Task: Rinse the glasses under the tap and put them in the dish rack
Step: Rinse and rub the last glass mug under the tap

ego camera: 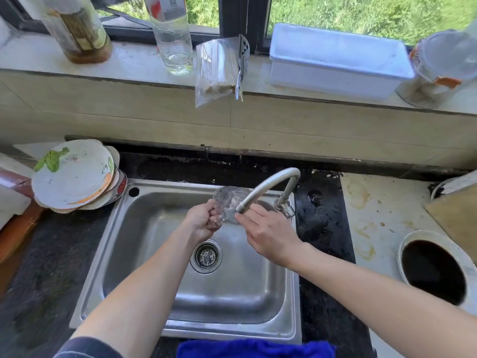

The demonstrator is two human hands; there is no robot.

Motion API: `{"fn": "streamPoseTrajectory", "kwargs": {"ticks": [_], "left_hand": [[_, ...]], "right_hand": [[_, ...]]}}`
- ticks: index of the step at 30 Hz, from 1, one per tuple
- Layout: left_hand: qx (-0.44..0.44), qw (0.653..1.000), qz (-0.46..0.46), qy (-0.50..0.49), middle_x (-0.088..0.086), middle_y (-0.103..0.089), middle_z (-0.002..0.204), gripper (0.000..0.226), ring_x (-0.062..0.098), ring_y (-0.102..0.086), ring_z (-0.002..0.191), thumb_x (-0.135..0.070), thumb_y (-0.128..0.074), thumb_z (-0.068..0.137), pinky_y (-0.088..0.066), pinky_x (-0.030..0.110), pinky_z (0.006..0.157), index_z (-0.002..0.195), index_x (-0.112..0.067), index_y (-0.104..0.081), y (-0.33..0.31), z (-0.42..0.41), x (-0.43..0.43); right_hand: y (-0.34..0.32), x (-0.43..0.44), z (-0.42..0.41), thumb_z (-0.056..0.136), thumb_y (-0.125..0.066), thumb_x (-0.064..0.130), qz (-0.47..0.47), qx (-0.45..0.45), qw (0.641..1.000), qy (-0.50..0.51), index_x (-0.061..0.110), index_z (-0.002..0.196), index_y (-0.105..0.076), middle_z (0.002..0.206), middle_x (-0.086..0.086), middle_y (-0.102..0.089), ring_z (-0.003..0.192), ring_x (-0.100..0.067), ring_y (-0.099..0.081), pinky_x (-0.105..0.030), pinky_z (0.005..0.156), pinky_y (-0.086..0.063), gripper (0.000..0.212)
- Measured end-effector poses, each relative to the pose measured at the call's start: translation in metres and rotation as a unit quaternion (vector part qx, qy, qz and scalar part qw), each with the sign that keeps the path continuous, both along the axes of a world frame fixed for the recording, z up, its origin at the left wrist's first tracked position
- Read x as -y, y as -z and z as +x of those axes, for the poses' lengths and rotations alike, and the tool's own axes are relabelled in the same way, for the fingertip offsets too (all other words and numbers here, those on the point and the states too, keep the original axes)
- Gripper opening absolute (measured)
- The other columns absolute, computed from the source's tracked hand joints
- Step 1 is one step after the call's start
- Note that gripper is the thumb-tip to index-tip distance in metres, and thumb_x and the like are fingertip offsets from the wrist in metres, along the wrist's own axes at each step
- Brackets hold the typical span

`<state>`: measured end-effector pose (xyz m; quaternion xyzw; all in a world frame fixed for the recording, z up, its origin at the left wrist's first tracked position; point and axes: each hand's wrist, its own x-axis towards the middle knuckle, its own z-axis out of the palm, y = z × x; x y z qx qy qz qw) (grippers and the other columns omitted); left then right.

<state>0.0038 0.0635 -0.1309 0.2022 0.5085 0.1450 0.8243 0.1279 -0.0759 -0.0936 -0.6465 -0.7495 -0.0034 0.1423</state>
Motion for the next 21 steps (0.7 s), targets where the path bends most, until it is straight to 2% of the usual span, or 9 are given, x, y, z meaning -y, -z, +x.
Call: {"fn": "streamPoseTrajectory", "kwargs": {"ticks": [2,4,5,7,10,11,13,17,21], "left_hand": [[0.008,0.997,0.029,0.073,-0.004,-0.033,0.05,0.033,0.002,-0.026,0.033,-0.005,-0.037,0.098,-0.011,0.013,0.034,0.067,-0.013,-0.044,-0.007,0.002,0.001],[-0.023,0.983,0.085,0.162,-0.001,-0.039,0.054,0.024,0.005,-0.029,0.041,0.003,-0.04,0.091,-0.015,0.014,0.037,0.074,-0.008,-0.053,-0.009,0.001,0.001],[-0.062,0.97,0.121,0.203,0.001,-0.042,0.056,0.021,0.007,-0.03,0.043,0.006,-0.042,0.089,-0.017,0.016,0.038,0.079,-0.005,-0.058,-0.008,0.0,0.0],[-0.158,0.929,0.202,0.268,0.007,-0.046,0.059,0.016,0.012,-0.034,0.044,0.007,-0.05,0.087,-0.021,0.015,0.038,0.085,-0.002,-0.062,-0.006,-0.001,0.0],[-0.245,0.86,0.301,0.331,0.009,-0.044,0.058,0.027,0.016,-0.036,0.043,0.002,-0.048,0.089,-0.023,0.016,0.038,0.066,-0.01,-0.058,0.001,0.002,0.002],[-0.246,0.86,0.303,0.328,0.01,-0.044,0.058,0.03,0.016,-0.037,0.042,0.003,-0.046,0.089,-0.023,0.016,0.038,0.063,-0.01,-0.055,0.004,0.004,0.002],[-0.233,0.884,0.273,0.3,0.01,-0.046,0.06,0.031,0.012,-0.036,0.036,0.007,-0.042,0.089,-0.022,0.013,0.037,0.064,-0.008,-0.053,0.008,0.006,0.004],[-0.224,0.915,0.238,0.236,0.009,-0.047,0.055,0.032,0.008,-0.033,0.03,0.012,-0.039,0.088,-0.022,0.011,0.037,0.064,-0.005,-0.053,0.014,-0.003,0.004],[-0.205,0.917,0.252,0.232,0.003,-0.047,0.043,0.03,0.007,-0.033,0.029,0.007,-0.044,0.091,-0.02,0.011,0.037,0.067,-0.006,-0.054,0.014,-0.001,0.011]], "right_hand": [[0.001,-0.006,0.0,0.061,-0.084,0.015,-0.056,0.01,0.998,0.018,0.018,0.104,-0.074,0.083,0.007,-0.068,0.086,-0.013,-0.061,-0.021,0.045,-0.039,0.044],[0.001,-0.013,0.004,0.06,-0.085,0.014,-0.099,0.026,0.994,0.039,0.023,0.096,-0.075,0.074,0.009,-0.068,0.072,-0.013,-0.065,-0.019,0.044,-0.032,0.038],[0.002,-0.014,0.007,0.065,-0.081,0.011,-0.114,0.034,0.992,0.038,0.022,0.095,-0.074,0.076,0.007,-0.069,0.074,-0.015,-0.066,-0.022,0.047,-0.037,0.033],[0.004,-0.011,0.011,0.078,-0.066,0.008,-0.154,0.058,0.986,0.026,0.019,0.103,-0.072,0.092,0.003,-0.072,0.091,-0.02,-0.066,-0.031,0.059,-0.045,0.029],[0.002,-0.012,0.01,0.09,-0.043,0.005,-0.201,0.077,0.976,0.026,0.015,0.122,-0.061,0.117,-0.003,-0.065,0.114,-0.025,-0.055,-0.038,0.077,-0.044,0.038],[-0.001,-0.016,0.006,0.091,-0.04,0.004,-0.202,0.073,0.976,0.034,0.014,0.126,-0.058,0.121,-0.005,-0.062,0.117,-0.025,-0.052,-0.038,0.08,-0.044,0.04],[-0.012,-0.028,-0.003,0.092,-0.039,0.003,-0.191,0.072,0.978,0.051,0.016,0.134,-0.052,0.126,-0.007,-0.059,0.119,-0.026,-0.049,-0.036,0.08,-0.043,0.046],[-0.027,-0.021,-0.009,0.093,-0.041,0.001,-0.203,0.07,0.976,0.024,0.018,0.143,-0.036,0.119,-0.007,-0.059,0.111,-0.027,-0.055,-0.034,0.062,-0.034,0.054],[-0.019,-0.026,-0.008,0.092,-0.042,0.005,-0.246,0.087,0.964,0.047,0.019,0.14,-0.041,0.122,-0.005,-0.057,0.116,-0.025,-0.052,-0.034,0.061,-0.031,0.05]]}}
